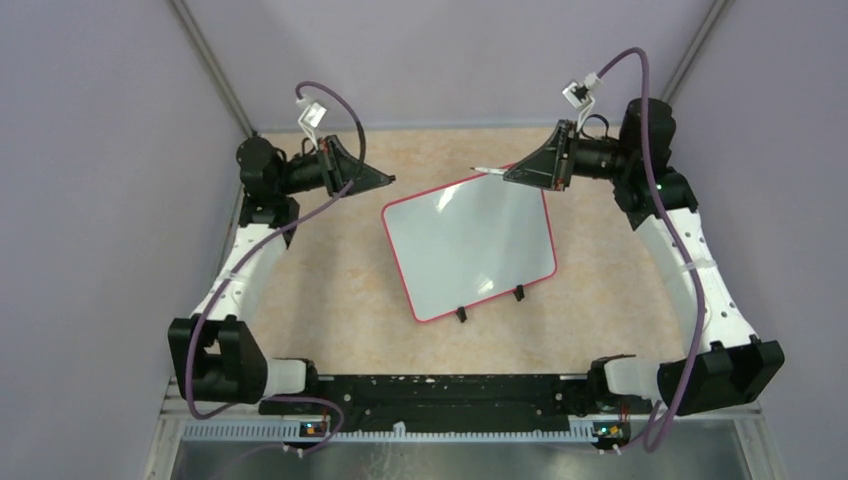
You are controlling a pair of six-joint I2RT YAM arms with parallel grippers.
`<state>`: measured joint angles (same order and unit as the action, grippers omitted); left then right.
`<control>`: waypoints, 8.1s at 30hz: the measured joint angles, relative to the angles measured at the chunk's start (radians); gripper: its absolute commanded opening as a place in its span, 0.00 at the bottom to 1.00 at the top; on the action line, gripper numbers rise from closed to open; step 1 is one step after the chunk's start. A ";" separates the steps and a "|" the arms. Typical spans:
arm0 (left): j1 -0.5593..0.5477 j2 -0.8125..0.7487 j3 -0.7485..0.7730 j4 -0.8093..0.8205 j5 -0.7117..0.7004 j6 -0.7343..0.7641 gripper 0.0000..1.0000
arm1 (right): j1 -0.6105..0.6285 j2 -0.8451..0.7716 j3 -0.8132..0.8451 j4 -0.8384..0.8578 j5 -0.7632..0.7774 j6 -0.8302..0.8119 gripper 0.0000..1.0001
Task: Write a sentence on the whiteboard
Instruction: Place the pen cap at the center of the board, then adjust the whiteboard at the center of the board.
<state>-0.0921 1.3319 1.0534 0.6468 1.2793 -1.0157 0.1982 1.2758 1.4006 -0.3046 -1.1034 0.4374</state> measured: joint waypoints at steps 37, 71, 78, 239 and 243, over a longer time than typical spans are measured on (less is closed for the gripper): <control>0.170 0.429 0.168 -1.458 -1.147 1.411 0.22 | -0.109 -0.132 -0.086 -0.365 0.041 -0.368 0.00; 0.175 0.370 0.649 -1.606 -0.716 1.397 0.76 | -0.109 -0.128 -0.112 -0.407 0.071 -0.446 0.00; 0.133 0.373 0.789 -1.538 -0.307 1.268 0.76 | -0.109 -0.128 -0.111 -0.408 0.071 -0.454 0.00; -0.147 0.436 0.622 -1.731 -0.220 1.454 0.00 | 0.171 -0.091 -0.020 -0.583 0.178 -0.665 0.00; -0.193 0.435 0.607 -1.702 -0.213 1.454 0.00 | 0.179 -0.091 -0.028 -0.585 0.183 -0.666 0.00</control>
<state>-0.2848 1.7664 1.6608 -1.0550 1.0664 0.4385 0.3775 1.1851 1.3727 -0.8894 -0.9207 -0.2287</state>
